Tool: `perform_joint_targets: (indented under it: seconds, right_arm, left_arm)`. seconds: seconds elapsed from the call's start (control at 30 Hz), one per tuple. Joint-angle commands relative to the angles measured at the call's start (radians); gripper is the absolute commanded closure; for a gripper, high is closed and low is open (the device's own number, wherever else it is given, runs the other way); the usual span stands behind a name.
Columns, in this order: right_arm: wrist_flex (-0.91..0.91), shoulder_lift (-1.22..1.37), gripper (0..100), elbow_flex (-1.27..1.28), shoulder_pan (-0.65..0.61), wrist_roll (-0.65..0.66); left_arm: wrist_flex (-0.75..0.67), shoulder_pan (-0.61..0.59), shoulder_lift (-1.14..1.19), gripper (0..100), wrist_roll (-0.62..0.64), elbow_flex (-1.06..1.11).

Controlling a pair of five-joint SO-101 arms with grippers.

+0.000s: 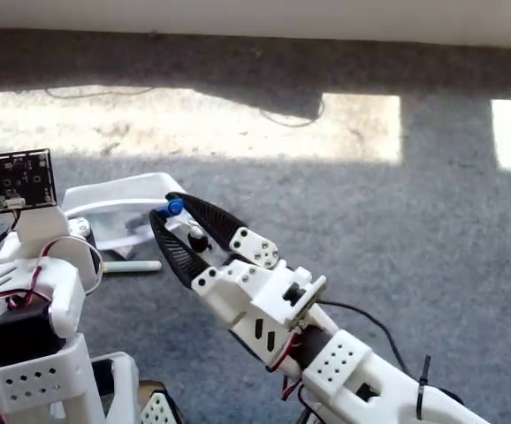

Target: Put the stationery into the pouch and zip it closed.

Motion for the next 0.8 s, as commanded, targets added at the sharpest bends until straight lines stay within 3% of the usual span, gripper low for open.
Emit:
perform_joint_targets:
  seconds: [0.0,0.27,0.43,0.57,0.77]
  right_arm:
    - [-0.018,0.054,99.4,-0.050,0.001,0.005]
    - [-0.018,0.179,99.0,-0.048,0.007,-0.009]
    - [0.079,0.206,98.8,-0.054,0.058,-0.311]
    - [0.297,0.206,98.8,-0.116,0.054,-0.319]
    - [0.312,0.211,98.8,-0.159,0.012,-0.310]
  left_arm:
    - [0.002,0.018,-0.001,99,-0.006,-0.019]
    - [0.002,0.018,-0.001,99,-0.006,-0.019]
    - [0.002,0.018,-0.001,99,-0.006,-0.018]
    - [0.003,0.018,-0.001,99,-0.006,-0.018]
    - [0.003,0.016,-0.001,99,-0.006,-0.018]
